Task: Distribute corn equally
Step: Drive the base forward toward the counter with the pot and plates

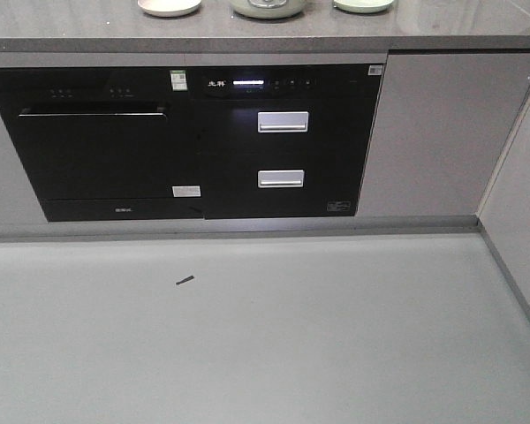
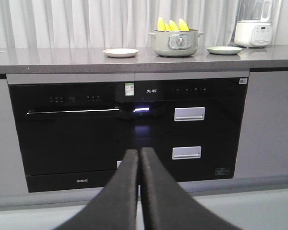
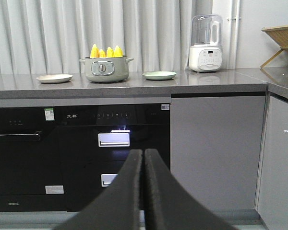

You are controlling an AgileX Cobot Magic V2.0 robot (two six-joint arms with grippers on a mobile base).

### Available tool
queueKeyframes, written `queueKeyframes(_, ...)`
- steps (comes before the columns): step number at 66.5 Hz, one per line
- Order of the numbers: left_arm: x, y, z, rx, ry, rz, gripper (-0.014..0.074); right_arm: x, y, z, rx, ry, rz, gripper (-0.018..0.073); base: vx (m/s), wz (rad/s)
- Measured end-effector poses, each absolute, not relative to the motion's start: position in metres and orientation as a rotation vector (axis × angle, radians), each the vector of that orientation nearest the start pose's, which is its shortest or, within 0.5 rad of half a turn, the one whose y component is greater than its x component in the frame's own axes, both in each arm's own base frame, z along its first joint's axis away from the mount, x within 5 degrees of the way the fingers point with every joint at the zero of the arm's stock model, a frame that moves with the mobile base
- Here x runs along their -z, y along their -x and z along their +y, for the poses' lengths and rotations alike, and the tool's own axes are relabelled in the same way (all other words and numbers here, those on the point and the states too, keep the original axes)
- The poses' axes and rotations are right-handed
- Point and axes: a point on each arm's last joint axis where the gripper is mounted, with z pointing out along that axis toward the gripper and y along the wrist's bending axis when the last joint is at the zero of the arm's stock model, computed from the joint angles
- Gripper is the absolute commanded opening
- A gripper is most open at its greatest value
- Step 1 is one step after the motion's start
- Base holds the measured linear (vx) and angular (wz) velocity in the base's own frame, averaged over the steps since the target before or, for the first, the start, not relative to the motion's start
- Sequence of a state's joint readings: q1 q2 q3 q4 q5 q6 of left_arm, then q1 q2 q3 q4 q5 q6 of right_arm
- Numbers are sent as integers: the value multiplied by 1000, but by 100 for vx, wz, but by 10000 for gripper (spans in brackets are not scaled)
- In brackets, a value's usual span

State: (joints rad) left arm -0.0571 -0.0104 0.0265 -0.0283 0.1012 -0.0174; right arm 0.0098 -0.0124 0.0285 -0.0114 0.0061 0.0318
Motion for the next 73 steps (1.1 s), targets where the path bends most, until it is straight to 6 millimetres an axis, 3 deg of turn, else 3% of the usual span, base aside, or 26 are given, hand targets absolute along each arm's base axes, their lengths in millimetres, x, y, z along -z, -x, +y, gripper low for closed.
queueKeyframes(73,-196,-57,-3,82,-11,1601,-6,-204,-56,1,-24,-8,1500,-6,20,-3)
